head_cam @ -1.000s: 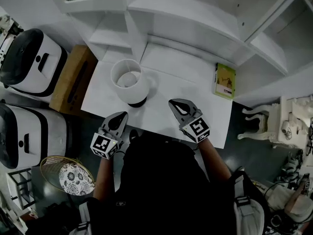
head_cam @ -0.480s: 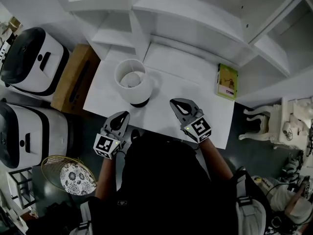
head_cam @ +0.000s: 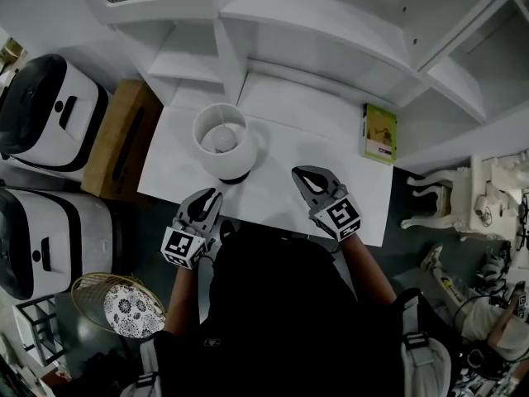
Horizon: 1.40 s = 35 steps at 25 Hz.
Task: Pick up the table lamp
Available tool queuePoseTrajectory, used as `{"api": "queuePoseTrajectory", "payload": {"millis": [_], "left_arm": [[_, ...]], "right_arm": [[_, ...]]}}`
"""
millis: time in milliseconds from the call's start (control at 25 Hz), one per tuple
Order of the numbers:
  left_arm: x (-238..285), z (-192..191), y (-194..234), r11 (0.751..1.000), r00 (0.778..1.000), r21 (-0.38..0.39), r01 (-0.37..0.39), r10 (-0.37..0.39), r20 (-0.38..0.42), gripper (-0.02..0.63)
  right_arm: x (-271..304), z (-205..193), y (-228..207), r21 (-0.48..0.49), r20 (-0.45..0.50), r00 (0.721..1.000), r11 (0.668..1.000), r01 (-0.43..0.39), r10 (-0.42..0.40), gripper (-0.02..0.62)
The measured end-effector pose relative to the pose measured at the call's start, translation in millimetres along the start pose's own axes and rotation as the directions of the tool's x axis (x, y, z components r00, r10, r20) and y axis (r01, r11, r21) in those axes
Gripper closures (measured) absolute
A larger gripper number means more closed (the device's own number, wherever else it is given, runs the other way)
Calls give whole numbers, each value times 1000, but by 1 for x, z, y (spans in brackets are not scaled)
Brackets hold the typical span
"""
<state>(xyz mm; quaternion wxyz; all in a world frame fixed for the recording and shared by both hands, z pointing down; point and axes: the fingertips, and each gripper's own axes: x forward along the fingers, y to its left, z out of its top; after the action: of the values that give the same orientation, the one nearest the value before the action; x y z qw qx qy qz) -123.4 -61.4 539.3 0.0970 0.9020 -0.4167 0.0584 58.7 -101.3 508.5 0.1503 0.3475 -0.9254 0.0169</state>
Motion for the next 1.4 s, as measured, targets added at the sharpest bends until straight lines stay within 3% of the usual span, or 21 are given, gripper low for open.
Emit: {"api": "queuePoseTrajectory", "payload": {"millis": [840, 1400], "left_arm": [[15, -39, 13, 996, 993, -33, 80, -82, -82, 472], [39, -59, 27, 988, 979, -40, 152, -156, -128, 453]], "right_arm": [[15, -16, 8, 22, -84, 996, 1000, 16, -14, 588], [18, -21, 0, 37, -122, 990, 996, 79, -74, 588]]}}
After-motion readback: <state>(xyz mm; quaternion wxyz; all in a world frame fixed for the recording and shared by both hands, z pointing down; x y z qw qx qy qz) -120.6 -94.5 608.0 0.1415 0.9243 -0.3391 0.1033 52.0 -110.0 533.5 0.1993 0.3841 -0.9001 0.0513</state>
